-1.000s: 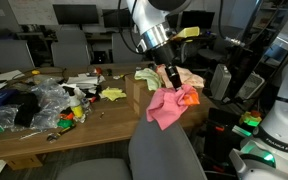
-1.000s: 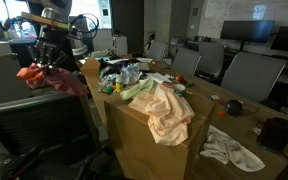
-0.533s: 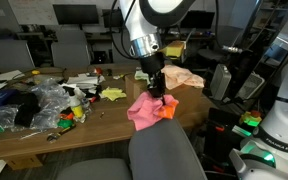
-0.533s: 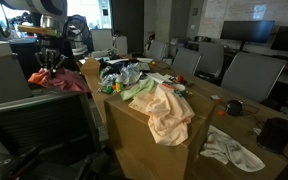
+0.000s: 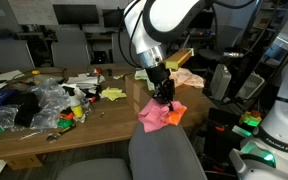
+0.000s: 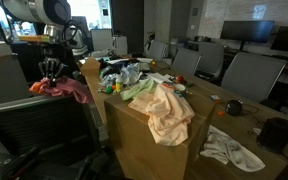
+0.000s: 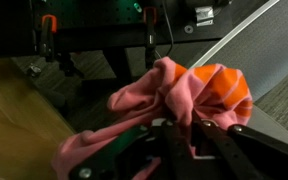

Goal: Pick up the clothes from the box and put it on the table.

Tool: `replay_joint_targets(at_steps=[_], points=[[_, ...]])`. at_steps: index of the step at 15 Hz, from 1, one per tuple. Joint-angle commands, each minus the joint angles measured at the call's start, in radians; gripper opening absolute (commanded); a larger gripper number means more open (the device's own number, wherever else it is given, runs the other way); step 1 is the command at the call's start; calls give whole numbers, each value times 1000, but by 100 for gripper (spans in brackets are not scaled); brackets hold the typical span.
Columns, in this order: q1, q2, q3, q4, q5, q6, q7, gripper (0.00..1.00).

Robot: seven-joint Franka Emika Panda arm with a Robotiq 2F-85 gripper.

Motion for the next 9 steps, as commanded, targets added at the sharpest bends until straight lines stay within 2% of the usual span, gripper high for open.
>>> replay_joint_targets(at_steps=[1,9], points=[[-12,-27,-16,-30,0,-32,47,4],[-26,-34,-36,-64,6,-42,59,5]])
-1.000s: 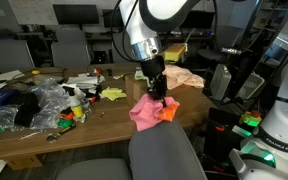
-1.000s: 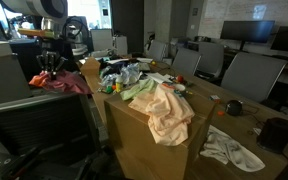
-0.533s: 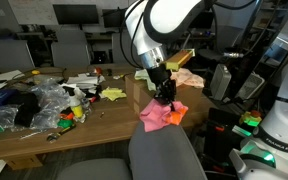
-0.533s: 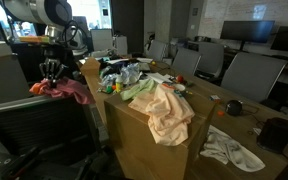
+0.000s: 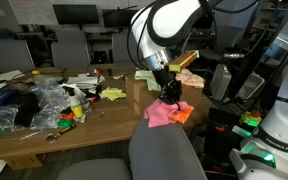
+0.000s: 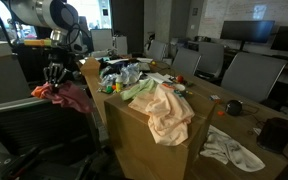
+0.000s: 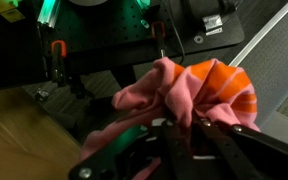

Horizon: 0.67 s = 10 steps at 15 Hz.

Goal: Pick up the clothes from the box and put it on the table.

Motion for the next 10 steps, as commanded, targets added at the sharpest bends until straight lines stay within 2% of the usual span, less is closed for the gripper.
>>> replay_joint_targets(at_steps=[1,2,3,4,10], points=[[-3,-30,-1,-15,2,-17,19,5],[-2,-30,0,-15,0,-16,22,11],[-2,-30,0,-15,-4,-15,27,40],[-1,-31,1,-15,-5,-15,32,40],[-3,-26,-1,-10,-6,-19,56,85]])
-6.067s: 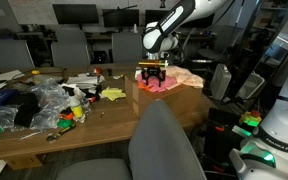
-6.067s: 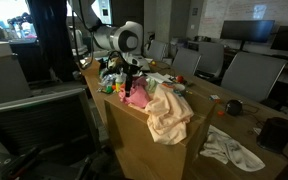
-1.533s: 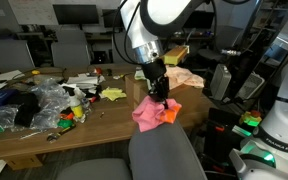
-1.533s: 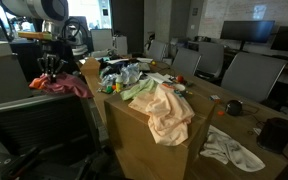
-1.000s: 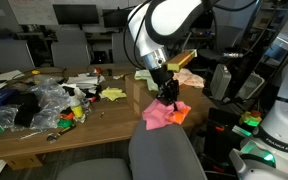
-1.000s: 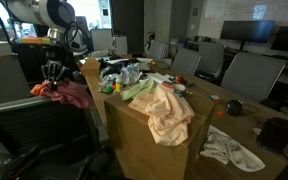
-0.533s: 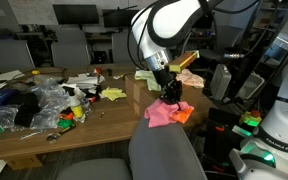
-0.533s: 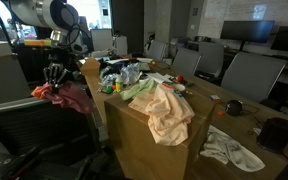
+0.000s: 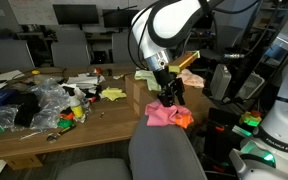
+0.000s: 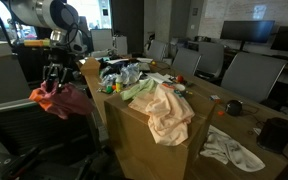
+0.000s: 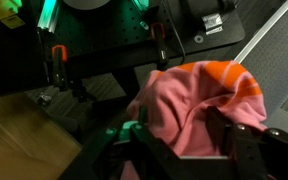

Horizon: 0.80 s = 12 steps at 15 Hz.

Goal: Pick up the clothes from the box and put it on the table.

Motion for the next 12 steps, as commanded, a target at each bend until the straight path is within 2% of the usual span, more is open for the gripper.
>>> replay_joint_targets(at_steps=[1,2,3,6,12], points=[[-5,-25,-1,-3,-3,-18,26,92],[-5,-24,-3,-3,-3,-18,29,98],[-7,-28,-5,-6,-1,-16,30,100],[-16,-38,-14,-12,1,-3,46,100],[-80,-167,-74,-69,47,46,63,100]])
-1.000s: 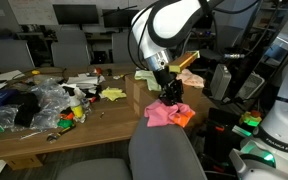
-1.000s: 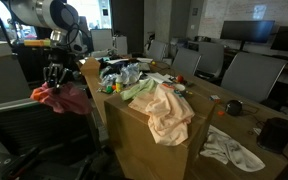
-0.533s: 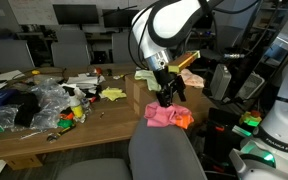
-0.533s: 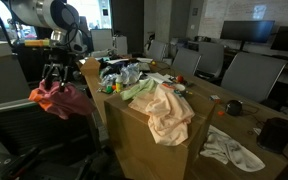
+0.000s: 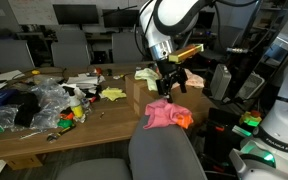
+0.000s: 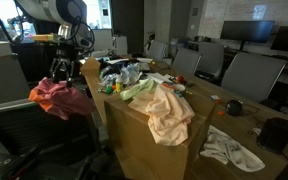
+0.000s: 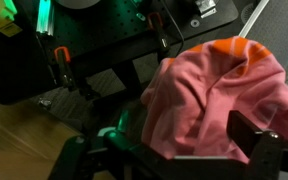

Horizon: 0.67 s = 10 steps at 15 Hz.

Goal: Pick up the clothes from the box and put it on the table.

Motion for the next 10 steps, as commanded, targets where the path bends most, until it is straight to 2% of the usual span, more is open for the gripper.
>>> replay_joint_targets(at_steps=[1,6,10], points=[[-46,-130,-34,-65,40,40,14,100],[-117,-210,-80,-88,57,118,9,100],[-182,-171,-120,-41,62,255,44,100]])
